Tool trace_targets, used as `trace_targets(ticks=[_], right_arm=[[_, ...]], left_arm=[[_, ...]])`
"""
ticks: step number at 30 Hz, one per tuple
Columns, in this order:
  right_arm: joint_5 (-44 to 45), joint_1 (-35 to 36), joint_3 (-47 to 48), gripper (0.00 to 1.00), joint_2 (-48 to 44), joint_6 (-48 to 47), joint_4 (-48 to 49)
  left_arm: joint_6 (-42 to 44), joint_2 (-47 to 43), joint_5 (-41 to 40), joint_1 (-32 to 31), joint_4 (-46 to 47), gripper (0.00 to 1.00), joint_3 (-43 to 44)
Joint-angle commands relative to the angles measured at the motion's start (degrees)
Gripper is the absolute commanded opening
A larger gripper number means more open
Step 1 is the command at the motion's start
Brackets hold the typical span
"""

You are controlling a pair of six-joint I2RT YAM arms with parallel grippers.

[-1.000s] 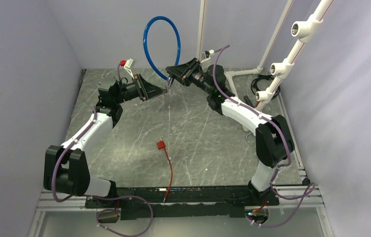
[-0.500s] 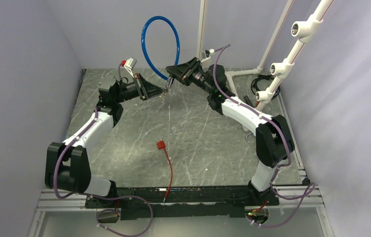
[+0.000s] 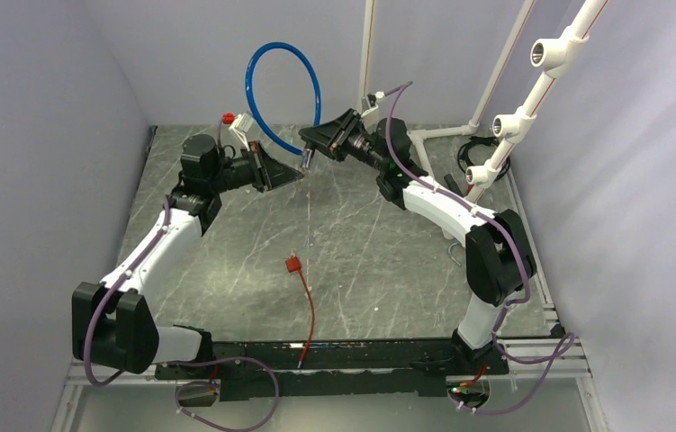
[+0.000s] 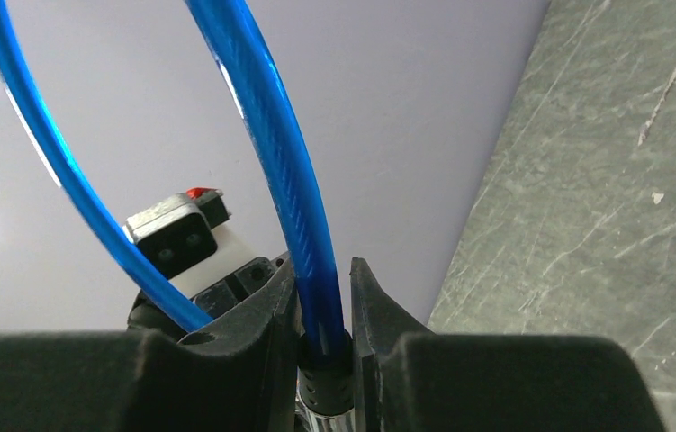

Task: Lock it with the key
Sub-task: Lock the lock.

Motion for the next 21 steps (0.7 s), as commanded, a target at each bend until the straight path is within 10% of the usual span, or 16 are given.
trace_targets(ticks=[1, 21], right_arm=[[5.0, -1.8, 4.9, 0.0, -1.1, 2.3, 7.5], [6.1, -4.1, 7.2, 0.0, 0.3, 2.1, 6.7]], left_arm=[[5.9, -2.9, 0.6, -1.3, -10.5, 0.0, -1.4], [4.2, -5.9, 1.8, -4.1, -10.6, 0.0, -7.9]])
